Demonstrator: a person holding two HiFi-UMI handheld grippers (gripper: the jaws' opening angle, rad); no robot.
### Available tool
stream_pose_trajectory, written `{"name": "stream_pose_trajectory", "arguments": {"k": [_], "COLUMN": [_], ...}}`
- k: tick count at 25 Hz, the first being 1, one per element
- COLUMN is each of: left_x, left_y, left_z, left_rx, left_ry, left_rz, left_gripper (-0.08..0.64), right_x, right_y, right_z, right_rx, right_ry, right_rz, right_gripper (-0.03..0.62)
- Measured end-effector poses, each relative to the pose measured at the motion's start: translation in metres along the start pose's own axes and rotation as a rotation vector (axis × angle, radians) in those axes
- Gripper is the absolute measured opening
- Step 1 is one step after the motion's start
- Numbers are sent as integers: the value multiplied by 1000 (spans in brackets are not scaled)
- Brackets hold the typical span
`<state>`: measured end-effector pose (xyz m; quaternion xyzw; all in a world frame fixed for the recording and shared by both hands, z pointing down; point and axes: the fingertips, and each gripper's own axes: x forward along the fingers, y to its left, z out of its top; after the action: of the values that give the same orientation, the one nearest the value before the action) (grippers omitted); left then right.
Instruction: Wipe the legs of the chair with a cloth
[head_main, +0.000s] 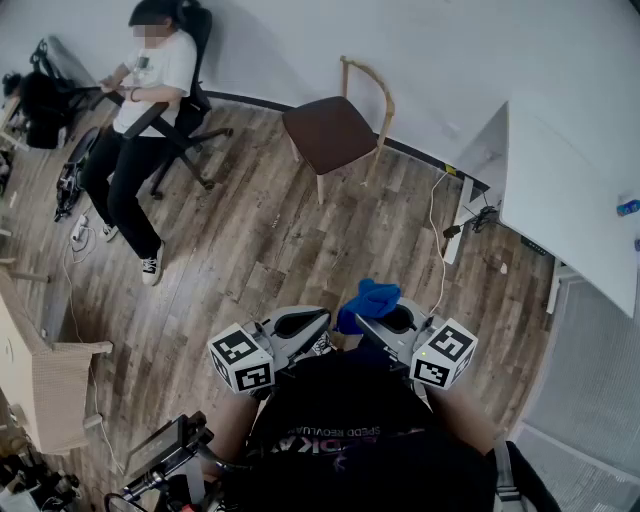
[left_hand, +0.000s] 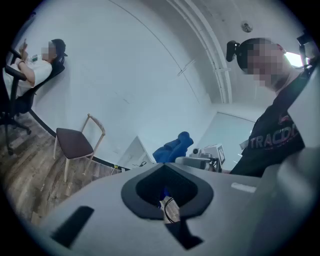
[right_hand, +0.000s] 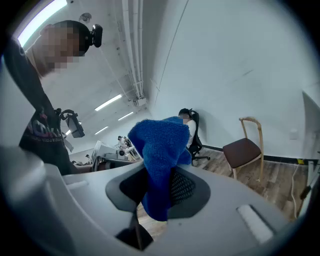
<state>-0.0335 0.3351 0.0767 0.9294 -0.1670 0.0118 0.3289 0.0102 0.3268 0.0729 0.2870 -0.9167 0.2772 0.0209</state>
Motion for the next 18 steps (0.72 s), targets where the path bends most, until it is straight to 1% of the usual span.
{"name": "stream_pose_trajectory", "arguments": {"k": [9,14,18], "left_x": [-1,-2,-2], "left_y": [-6,-5,-4], "left_z": [0,2,3], "left_rx": [9,10,11], "left_ry": [-1,-4,-8], "left_rz": [-2,-8,-10], "left_gripper": [-1,-1,0], "right_x": [-4,-3,-4], "right_y": [4,8,6], "right_z": [0,5,10], "right_rx": [-4,31,16], "right_ry": [-7,-35,-38], "right_rz": [0,36,31], "right_gripper": [97,101,101]}}
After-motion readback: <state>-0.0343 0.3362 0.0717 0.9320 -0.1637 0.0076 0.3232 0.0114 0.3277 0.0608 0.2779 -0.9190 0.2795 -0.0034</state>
